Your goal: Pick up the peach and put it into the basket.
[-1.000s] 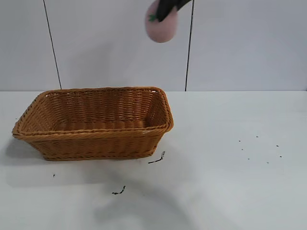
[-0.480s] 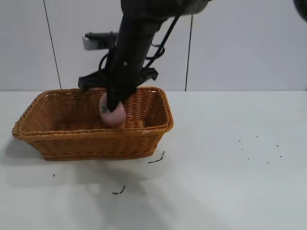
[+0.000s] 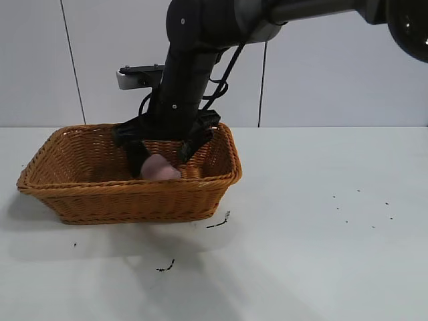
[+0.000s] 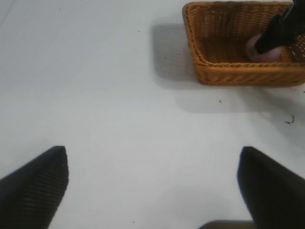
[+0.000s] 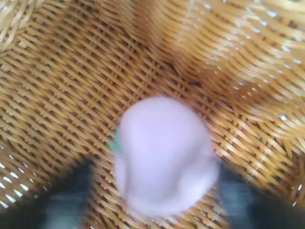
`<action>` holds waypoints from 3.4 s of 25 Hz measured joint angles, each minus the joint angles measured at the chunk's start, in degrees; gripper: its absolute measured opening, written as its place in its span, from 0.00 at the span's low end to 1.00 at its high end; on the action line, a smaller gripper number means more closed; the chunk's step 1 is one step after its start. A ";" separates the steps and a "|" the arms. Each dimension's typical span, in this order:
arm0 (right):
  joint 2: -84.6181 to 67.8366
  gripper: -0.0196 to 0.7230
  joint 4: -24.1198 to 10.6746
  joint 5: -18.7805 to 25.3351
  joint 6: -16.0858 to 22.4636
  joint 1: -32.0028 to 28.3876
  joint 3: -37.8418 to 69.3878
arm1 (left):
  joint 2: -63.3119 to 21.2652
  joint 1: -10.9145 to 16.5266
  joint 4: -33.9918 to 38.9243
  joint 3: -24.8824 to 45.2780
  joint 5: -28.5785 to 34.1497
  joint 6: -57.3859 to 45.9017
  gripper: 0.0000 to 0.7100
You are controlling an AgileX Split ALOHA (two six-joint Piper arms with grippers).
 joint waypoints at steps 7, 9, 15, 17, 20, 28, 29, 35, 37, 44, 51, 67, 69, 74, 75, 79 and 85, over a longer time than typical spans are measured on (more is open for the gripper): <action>-8.66 0.95 -0.30 2.97 0.00 -2.10 0.00 | 0.00 0.00 0.00 0.00 0.00 0.00 0.98; -10.61 0.95 -0.42 3.11 0.25 -4.71 -0.06 | 0.00 0.00 0.00 0.00 0.00 0.00 0.98; -12.29 0.95 -1.70 6.61 1.43 -17.21 -0.17 | 0.00 0.00 0.00 0.00 0.00 0.00 0.98; -12.24 0.96 -1.96 8.35 1.50 -22.14 -0.17 | 0.00 0.00 0.00 0.00 0.00 0.00 0.98; -12.24 0.96 -2.21 10.18 1.50 -29.63 -0.17 | 0.00 0.00 0.00 0.00 0.00 0.00 0.98; -13.68 0.96 -1.65 16.12 1.41 -38.08 -0.17 | 0.00 0.00 0.00 0.00 0.00 0.00 0.98; -14.04 0.96 -1.38 16.41 1.21 -38.08 -0.17 | 0.00 0.00 0.00 0.00 0.00 0.00 0.98; -15.63 0.96 -0.97 16.46 0.59 -37.85 0.28 | 0.00 0.00 0.00 0.00 0.00 0.00 0.98; -17.44 0.96 -0.97 16.46 0.59 -37.85 2.16 | 0.00 0.00 0.00 0.00 0.00 0.00 0.98; -37.45 0.96 0.16 16.34 -0.45 -37.85 24.83 | 0.00 0.00 0.00 0.00 0.00 0.00 0.98; -67.43 0.96 0.33 16.54 -1.32 -37.85 56.51 | 0.00 0.00 0.00 0.00 0.00 0.00 0.98; -129.89 0.96 1.22 6.99 -1.28 -37.85 92.93 | 0.00 0.00 0.00 0.00 0.00 0.00 0.98; -134.56 0.96 1.22 6.74 -1.28 -37.85 92.99 | 0.00 0.00 0.00 0.00 0.00 0.00 0.98; -139.72 0.96 1.22 6.41 -1.28 -37.85 93.05 | 0.00 0.00 0.00 0.00 0.00 0.00 0.98; -139.74 0.96 1.22 6.37 -1.28 -37.85 93.05 | 0.00 0.00 0.00 0.00 0.00 0.00 0.98; -139.74 0.96 1.22 6.37 -1.28 -37.85 93.05 | 0.00 0.00 0.00 0.00 0.00 0.00 0.98; -139.74 0.96 1.22 6.37 -1.28 -37.85 93.05 | 0.00 0.00 0.00 0.00 0.00 0.00 0.98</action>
